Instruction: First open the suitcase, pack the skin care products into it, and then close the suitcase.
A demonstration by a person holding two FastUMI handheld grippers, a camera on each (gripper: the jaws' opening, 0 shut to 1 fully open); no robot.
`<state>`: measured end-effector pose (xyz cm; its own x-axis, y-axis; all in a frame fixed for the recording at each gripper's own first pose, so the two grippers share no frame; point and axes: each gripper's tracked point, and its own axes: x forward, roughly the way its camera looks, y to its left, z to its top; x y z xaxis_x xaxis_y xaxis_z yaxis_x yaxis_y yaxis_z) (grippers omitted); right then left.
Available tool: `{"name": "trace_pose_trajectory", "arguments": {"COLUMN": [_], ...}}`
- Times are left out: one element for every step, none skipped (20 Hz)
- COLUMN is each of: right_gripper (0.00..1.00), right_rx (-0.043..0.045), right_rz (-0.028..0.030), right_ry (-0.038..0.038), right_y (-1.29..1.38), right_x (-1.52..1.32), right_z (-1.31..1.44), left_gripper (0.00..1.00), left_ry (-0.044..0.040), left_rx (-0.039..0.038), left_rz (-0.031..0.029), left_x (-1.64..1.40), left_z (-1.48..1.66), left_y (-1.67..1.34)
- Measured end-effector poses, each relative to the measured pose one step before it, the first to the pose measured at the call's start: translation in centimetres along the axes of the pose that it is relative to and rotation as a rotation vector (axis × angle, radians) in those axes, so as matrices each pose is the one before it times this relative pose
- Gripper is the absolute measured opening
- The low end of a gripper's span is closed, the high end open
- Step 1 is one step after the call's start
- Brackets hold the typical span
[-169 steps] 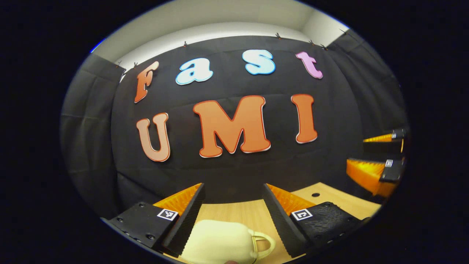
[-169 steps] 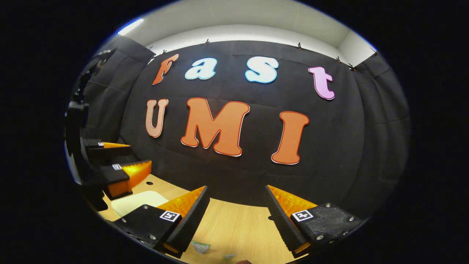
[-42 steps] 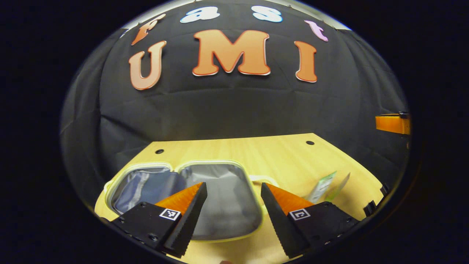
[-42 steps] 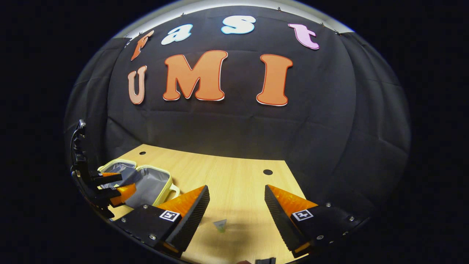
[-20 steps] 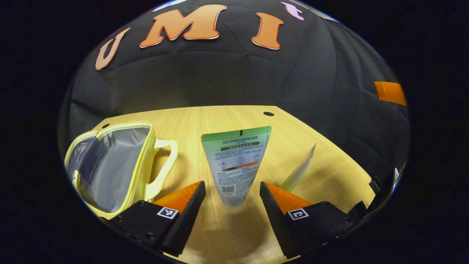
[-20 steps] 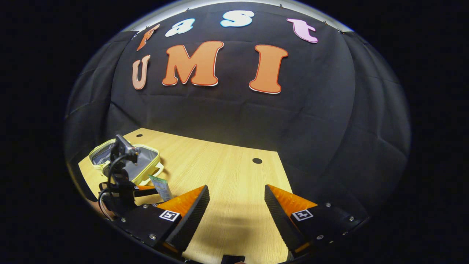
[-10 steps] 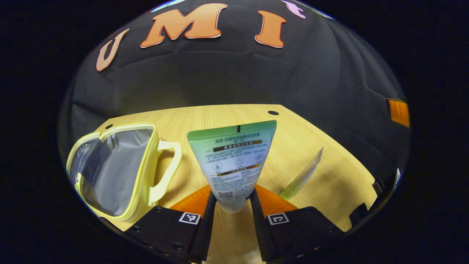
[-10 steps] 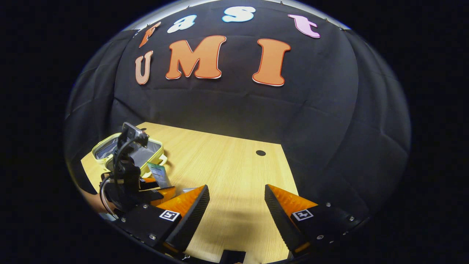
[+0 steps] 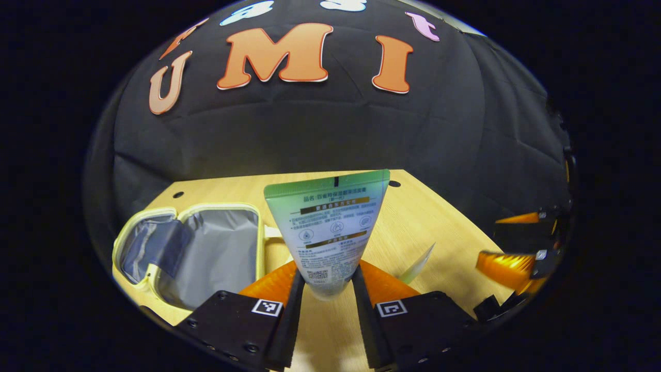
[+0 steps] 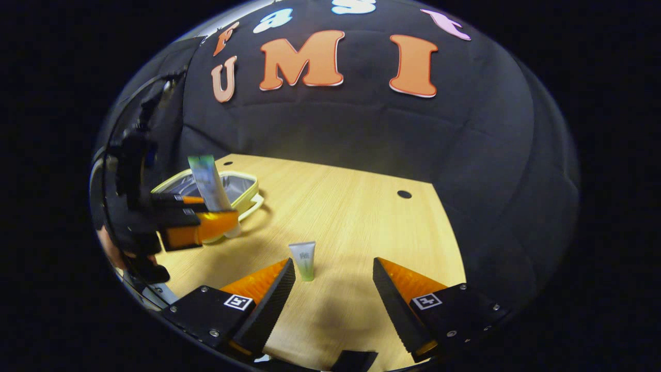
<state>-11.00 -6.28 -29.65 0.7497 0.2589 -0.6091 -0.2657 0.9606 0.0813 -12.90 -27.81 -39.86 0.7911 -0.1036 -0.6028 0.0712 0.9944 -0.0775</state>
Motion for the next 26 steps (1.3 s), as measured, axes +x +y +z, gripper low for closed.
{"name": "trace_pose_trajectory", "arguments": {"right_gripper": [0.96, 0.96, 0.96, 0.96, 0.96, 0.96, 0.95, 0.94, 0.94, 0.92, 0.92, 0.89, 0.87, 0.85, 0.84, 0.78, 0.74, 0.63, 0.58, 0.55, 0.51, 0.46, 0.42, 0.34, 0.37, 0.37], "right_rx": [0.00224, 0.00115, -0.0014, -0.00342, -0.00685, -0.00775, -0.00246, 0.00307, 0.00517, 0.00553, -0.00006, -0.00476, -0.00401, -0.00069, 0.00033, -0.001, 0.00021, -0.00268, -0.00272, 0.0023, 0.0053, 0.00623, 0.0109, 0.00526, -0.00183, -0.00102], "right_rz": [0.01169, 0.01107, 0.00545, 0.01323, 0.01423, 0.00975, 0.01052, 0.01101, 0.011, 0.01068, 0.00588, 0.00395, 0.00701, 0.00875, 0.00615, -0.00484, -0.00481, 0.00751, 0.00286, 0.00603, -0.00981, -0.0014, 0.0062, 0.01289, -0.00178, -0.00179], "right_ry": [0.01281, 0.01549, 0.01137, 0.01154, 0.01812, 0.01682, 0.01175, 0.00583, 0.00183, 0.00068, 0.00189, 0.00723, 0.00881, 0.00632, 0.00446, 0.00948, 0.02202, 0.01967, 0.01924, 0.00211, -0.01302, -0.01614, 0.009, 0.00629, 0.0012, 0.00186], "right_y": [0.346, 0.242, 0.109, 0.194, 0.355, 0.028, 0.034, 0.107, 0.184, 0.151, 0.228, 0.011, 0.315, 0.183, 0.181, -0.052, 0.054, 0.306, 0.215, 0.259, -0.092, 0.004, 0.193, 0.201, -0.108, -0.211], "right_x": [0.503, 0.57, 0.647, 0.715, 0.783, 0.651, 0.592, 0.737, 0.567, 0.486, 0.654, 0.71, 0.568, 0.526, 0.444, 0.521, 0.622, 0.532, 0.282, 0.254, 0.036, 0.093, -0.002, -0.049, 0.01, -0.09], "right_z": [-0.654, -0.612, -0.403, -0.378, -0.413, -0.367, -0.393, -0.033, 0.188, 0.079, -0.091, -0.181, -0.231, -0.064, -0.028, -0.226, -0.568, -0.578, -0.483, 0.077, 0.342, 0.512, -0.182, -0.109, 0.129, 0.168], "left_gripper": [0.52, 0.52, 0.51, 0.52, 0.52, 0.52, 0.51, 0.51, 0.51, 0.51, 0.52, 0.51, 0.52, 0.51, 0.51, 0.51, 0.51, 0.51, 0.51, 0.52, 0.51, 0.51, 0.51, 0.53, 0.51, 0.51], "left_ry": [-0.00964, -0.01089, -0.00563, -0.00471, -0.00188, 0.00013, 0.0002, 0.00408, 0.00365, 0.00328, 0.00364, 0.00155, 0.00321, 0.00025, 0.00327, 0.00113, -0.0005, 0.00084, 0.00433, 0.0052, 0.00044, 0.00158, 0.00274, 0.00173, 0.00042, -0.00113], "left_rx": [-0.00104, -0.00469, -0.00248, 0.00324, 0.00386, -0.00082, -0.00315, -0.00487, -0.00097, 0.00175, 0.00305, 0.00062, 0.00107, -0.00119, 0.00139, 0.0004, -0.00014, -0.00059, 0.00223, 0.00364, 0.00184, -0.00016, -0.00404, -0.00282, -0.00244, -0.00085], "left_rz": [0.01042, 0.0037, 0.00922, 0.00959, 0.01741, 0.01126, 0.01317, 0.00893, 0.01186, 0.01342, 0.01161, 0.01073, 0.00696, 0.01075, 0.00745, 0.01129, 0.00521, 0.00755, 0.00566, 0.0088, 0.00463, 0.00528, 0.00508, 0.00378, 0.00502, 0.00238], "left_x": [-0.78, -0.647, -0.617, -0.529, -0.479, -0.553, -0.413, -0.327, -0.484, -0.376, -0.325, -0.194, -0.18, -0.222, -0.118, -0.086, -0.071, -0.105, 0.07, -0.063, -0.057, 0.033, 0.028, -0.016, 0.124, 0.018], "left_z": [0.739, 0.571, 0.491, 0.37, 0.298, 0.095, 0.059, -0.041, -0.046, -0.069, -0.086, 0.033, 0.005, 0.011, -0.109, 0.073, -0.026, 0.043, -0.17, -0.05, 0.063, -0.071, 0.028, -0.114, 0.037, 0.053], "left_y": [0.427, 0.252, 0.317, 0.441, 0.504, 0.445, 0.436, 0.295, 0.288, 0.465, 0.361, 0.318, 0.323, 0.414, 0.21, 0.438, 0.17, 0.313, 0.305, 0.352, 0.34, 0.164, 0.331, 0.219, 0.289, 0.16]}}
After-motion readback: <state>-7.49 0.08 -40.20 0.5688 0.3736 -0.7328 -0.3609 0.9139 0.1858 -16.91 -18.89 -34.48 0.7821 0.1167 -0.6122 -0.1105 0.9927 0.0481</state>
